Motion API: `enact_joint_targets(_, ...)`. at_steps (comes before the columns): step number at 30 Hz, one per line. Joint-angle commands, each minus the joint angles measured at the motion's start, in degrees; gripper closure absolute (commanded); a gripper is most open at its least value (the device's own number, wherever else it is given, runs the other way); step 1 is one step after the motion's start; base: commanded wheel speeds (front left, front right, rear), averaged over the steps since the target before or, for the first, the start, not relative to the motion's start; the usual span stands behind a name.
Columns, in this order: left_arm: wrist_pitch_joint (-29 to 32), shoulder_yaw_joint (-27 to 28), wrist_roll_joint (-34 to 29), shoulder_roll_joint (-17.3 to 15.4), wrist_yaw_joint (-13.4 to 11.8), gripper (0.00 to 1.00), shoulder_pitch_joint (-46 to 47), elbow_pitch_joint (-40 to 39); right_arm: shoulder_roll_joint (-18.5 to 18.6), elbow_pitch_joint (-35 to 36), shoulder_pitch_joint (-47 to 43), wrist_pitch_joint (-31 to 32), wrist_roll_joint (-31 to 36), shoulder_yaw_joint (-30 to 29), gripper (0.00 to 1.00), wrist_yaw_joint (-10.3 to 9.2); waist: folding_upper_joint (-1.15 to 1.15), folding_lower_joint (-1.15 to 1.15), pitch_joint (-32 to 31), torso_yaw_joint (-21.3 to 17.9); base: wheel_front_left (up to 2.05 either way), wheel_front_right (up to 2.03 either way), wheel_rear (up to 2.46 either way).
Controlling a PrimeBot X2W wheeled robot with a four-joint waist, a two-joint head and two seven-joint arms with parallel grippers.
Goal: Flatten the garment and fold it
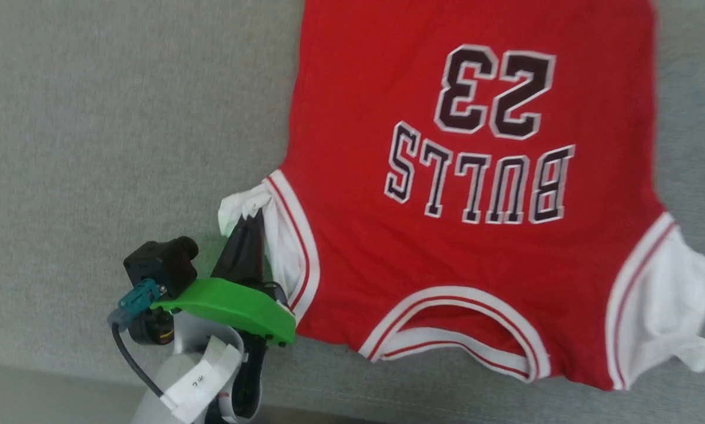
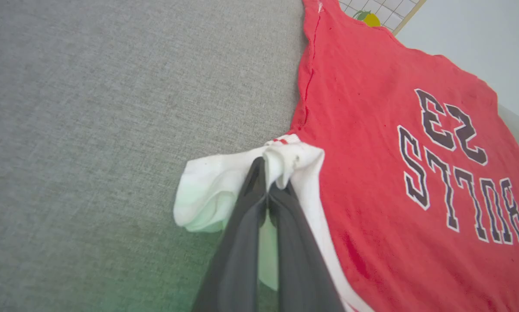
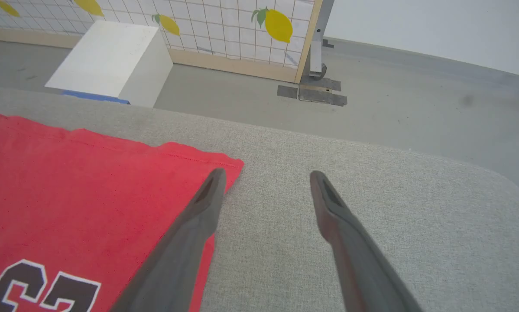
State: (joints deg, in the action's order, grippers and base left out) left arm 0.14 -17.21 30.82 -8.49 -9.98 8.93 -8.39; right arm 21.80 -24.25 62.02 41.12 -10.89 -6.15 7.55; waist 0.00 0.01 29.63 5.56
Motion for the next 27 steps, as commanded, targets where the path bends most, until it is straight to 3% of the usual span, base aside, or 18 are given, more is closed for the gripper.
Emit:
enact_joint_targets(1,-0.5,-0.2,-0.5,0.4,-0.4,1.00,0.6,-1.1,0.4,-1.0,2.3,2.4,1.0,0.5,0.00,-0.06,0.00,-0.01,9.0,6.9,0.00,0.00,0.00)
enact_joint_targets(11,-1.5,-2.7,-1.4,1.6,-0.8,1.00,-0.3,-7.0,3.6,-2.2,9.9,16.0,5.8,5.9,0.00,-0.06,0.00,-0.01,15.6,9.6,0.00,0.00,0.00)
enact_joint_targets(20,-1.8,-3.5,-1.3,1.8,-0.9,1.00,-0.3,-7.6,4.9,-0.8,8.7,24.6,3.7,9.3,0.00,-0.06,0.00,-0.01,16.4,9.2,0.00,0.00,0.00)
enact_joint_targets(22,-1.9,-3.4,-1.2,1.8,-0.8,1.00,-0.1,-7.4,5.3,0.1,8.3,26.0,2.7,9.5,0.82,-0.06,0.00,-0.01,16.2,9.0,0.00,0.00,0.00)
enact_joint_targets(23,-1.9,-3.4,-1.2,1.8,-0.8,1.00,0.0,-7.2,5.5,0.5,8.1,26.5,2.4,9.3,1.00,-0.06,0.00,-0.01,16.1,8.9,0.00,0.00,0.00)
enact_joint_targets(27,-1.9,-3.2,-0.8,1.6,-0.5,1.00,0.3,-6.4,5.9,2.3,7.4,26.7,2.0,7.9,1.00,-0.06,0.00,-0.01,15.0,8.3,0.00,0.00,0.00)
